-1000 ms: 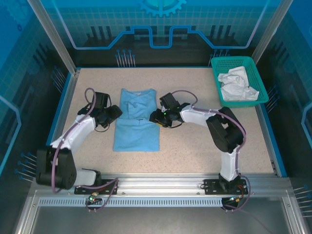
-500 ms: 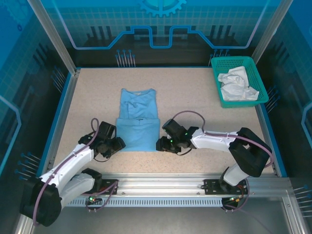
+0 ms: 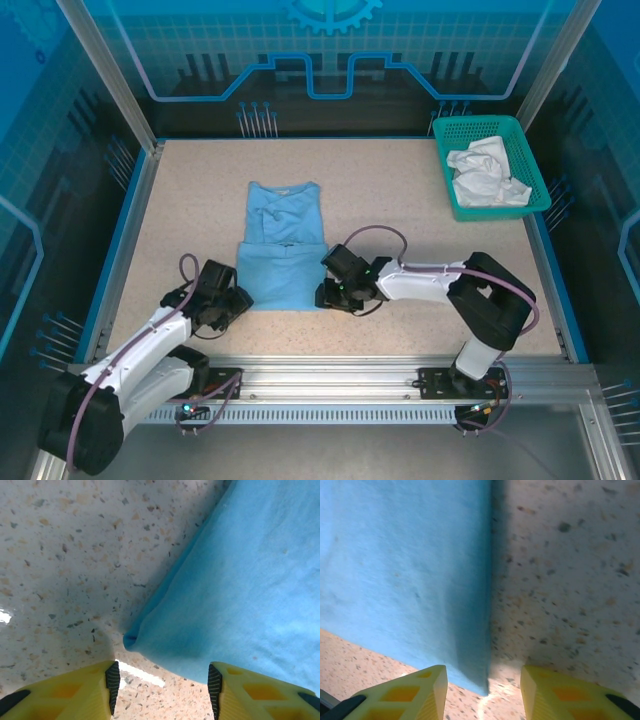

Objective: Fold and stack the t-shirts

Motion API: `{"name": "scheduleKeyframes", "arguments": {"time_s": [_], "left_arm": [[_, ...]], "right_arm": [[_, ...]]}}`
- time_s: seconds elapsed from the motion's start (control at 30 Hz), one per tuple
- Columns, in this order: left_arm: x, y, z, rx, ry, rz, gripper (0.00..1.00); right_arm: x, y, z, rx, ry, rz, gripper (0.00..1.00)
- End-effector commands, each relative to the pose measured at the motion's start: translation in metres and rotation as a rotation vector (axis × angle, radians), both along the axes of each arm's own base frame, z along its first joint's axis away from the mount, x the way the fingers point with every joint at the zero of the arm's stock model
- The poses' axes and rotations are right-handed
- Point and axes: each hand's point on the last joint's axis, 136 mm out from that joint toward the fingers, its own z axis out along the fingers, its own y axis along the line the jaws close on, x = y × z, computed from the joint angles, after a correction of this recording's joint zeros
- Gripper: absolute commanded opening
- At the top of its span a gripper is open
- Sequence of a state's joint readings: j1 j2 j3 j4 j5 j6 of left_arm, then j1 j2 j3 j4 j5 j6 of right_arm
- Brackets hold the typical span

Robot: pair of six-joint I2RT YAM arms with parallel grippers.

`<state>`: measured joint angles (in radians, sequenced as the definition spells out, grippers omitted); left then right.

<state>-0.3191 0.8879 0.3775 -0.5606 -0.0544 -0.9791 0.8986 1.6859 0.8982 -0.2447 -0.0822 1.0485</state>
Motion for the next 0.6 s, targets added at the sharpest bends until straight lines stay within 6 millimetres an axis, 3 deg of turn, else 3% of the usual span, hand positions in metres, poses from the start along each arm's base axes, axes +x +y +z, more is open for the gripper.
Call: {"name": "scheduleKeyframes", "arguments": {"time_s": [0.0,0.23,0.47,0.57], "left_arm": [[0.002,0.009,-0.003,0.029,-0.015,0.044,0.52],[0.002,0.017,-0.012,0.06,0.008,0.061,0.42],[0.005,0.021,-0.012,0.072,-0.001,0.067,0.41],[0.004,0.021,-0.013,0.075,-0.002,0.058,0.42]], "right_arm": [[0.0,0.017,0.007,0.013,-0.016,0.042,0.44],[0.002,0.015,-0.002,-0.048,0.014,0.024,0.42],[-0.004,0.009,-0.003,-0.094,0.015,0.01,0.41],[-0.007,0.006,0.001,-0.115,-0.003,0.011,0.44]]}}
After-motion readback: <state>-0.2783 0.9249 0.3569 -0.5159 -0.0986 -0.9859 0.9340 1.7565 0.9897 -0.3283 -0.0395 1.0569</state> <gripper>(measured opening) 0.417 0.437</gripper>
